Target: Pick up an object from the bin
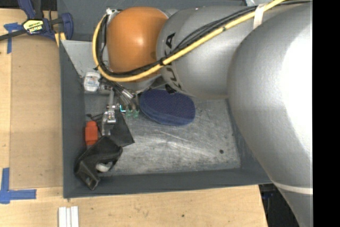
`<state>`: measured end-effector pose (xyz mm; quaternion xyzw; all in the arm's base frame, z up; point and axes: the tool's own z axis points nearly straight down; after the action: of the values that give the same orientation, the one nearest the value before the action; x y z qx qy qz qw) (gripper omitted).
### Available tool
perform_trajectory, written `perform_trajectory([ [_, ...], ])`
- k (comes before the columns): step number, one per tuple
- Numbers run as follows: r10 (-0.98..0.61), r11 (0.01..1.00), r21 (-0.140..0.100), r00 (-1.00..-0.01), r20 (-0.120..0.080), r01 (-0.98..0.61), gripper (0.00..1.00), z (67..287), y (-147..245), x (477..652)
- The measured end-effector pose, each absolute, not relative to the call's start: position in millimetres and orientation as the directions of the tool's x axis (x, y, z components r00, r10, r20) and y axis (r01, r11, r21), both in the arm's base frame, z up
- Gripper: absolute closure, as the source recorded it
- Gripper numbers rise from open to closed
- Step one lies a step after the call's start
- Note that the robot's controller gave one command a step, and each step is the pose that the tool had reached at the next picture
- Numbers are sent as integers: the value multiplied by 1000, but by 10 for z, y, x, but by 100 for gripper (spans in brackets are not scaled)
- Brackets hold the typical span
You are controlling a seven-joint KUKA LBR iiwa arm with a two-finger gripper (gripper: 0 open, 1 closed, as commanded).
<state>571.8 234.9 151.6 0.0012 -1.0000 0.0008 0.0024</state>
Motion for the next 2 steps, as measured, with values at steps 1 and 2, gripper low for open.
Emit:
perform_trajectory([
  [1, 28, 1000, -3, -1000, -7, 28, 0, 1160, 2024, 5381],
  [2, 34, 999, -3, -999, -6, 34, 0, 839, 1471, 6108],
])
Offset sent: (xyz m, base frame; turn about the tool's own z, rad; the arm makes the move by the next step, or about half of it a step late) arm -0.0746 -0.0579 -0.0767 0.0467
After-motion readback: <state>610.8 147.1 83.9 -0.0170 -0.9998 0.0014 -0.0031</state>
